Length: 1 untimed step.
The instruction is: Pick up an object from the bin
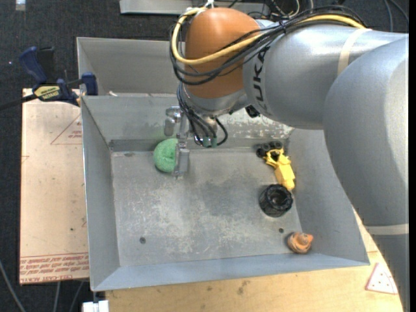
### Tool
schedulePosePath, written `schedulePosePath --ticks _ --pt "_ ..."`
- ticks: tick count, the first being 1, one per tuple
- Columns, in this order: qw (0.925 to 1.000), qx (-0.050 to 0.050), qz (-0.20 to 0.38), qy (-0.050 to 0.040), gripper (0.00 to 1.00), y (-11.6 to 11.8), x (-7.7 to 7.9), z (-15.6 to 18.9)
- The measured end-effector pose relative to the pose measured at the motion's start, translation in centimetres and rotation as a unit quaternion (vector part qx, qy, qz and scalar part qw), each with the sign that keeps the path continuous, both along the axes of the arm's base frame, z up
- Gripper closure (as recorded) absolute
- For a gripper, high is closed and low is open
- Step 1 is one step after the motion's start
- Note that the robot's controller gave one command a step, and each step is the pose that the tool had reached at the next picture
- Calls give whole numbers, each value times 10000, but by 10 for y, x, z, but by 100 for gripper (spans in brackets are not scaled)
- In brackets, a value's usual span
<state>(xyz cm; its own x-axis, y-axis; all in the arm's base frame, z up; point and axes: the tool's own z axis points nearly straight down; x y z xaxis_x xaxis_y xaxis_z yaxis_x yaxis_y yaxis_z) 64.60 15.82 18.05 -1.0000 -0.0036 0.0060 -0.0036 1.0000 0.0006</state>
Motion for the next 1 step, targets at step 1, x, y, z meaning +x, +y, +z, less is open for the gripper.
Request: schedulePosePath --ticks 1 --pt "10000 5 -11 -37 0 -1 1 5"
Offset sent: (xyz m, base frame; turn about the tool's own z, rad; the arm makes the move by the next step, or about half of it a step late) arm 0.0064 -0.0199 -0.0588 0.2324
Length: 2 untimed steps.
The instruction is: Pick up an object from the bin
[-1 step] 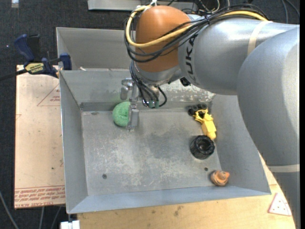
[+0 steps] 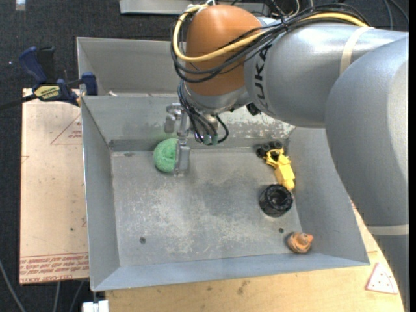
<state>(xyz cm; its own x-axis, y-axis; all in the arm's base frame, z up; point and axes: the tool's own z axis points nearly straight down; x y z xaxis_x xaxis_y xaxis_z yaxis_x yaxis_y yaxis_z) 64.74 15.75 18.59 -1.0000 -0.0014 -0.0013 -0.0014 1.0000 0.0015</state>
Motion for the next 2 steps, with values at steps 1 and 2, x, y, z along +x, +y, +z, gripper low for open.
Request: schedulePosePath --ticks 1,2 --pt "9987 13 -505 -39 0 -7 4 -24" --pt "10000 -1 -63 0 100 -43 2 -81"
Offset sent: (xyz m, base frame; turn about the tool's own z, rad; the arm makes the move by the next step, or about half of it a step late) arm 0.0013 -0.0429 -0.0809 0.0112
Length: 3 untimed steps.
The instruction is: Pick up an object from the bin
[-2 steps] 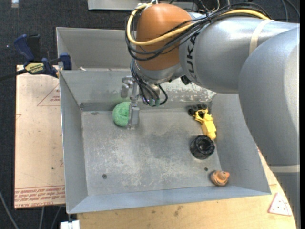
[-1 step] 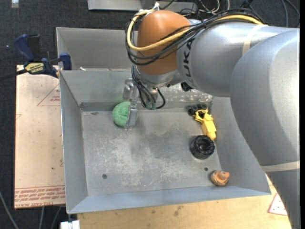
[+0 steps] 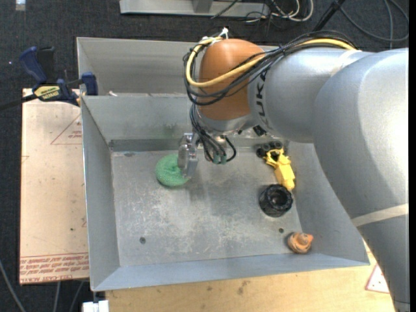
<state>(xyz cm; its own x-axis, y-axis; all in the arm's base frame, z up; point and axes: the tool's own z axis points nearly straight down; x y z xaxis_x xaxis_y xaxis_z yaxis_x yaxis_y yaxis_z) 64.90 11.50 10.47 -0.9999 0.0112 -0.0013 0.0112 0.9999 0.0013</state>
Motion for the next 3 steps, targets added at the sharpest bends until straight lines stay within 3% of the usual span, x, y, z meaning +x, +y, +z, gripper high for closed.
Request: schedulePosePath --ticks 1,2,3 --pt "10000 0 0 0 100 0 0 0" --pt "9872 -2 1592 -18 0 -3 -27 -33" --pt "9873 1 1590 -19 0 -3 -27 -33"
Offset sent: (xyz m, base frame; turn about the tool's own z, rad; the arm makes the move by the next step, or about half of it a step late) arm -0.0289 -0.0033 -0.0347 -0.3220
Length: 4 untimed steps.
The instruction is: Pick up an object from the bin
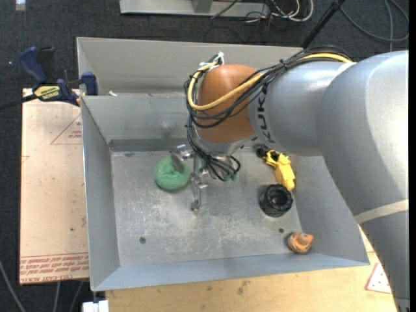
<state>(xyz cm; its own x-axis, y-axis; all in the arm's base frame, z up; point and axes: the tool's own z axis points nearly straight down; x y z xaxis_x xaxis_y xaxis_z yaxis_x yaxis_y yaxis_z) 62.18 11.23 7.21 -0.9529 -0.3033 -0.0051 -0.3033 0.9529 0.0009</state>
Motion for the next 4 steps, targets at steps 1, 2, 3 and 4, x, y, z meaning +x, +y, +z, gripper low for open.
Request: schedulePosePath --ticks 1,2,3,4 --pt "10000 -4 -28 13 0 2 5 0" --pt "9993 -3 360 36 0 -23 2 51" --pt "9972 -9 752 -53 0 -17 18 68" --pt "9993 0 368 -3 0 14 20 44"
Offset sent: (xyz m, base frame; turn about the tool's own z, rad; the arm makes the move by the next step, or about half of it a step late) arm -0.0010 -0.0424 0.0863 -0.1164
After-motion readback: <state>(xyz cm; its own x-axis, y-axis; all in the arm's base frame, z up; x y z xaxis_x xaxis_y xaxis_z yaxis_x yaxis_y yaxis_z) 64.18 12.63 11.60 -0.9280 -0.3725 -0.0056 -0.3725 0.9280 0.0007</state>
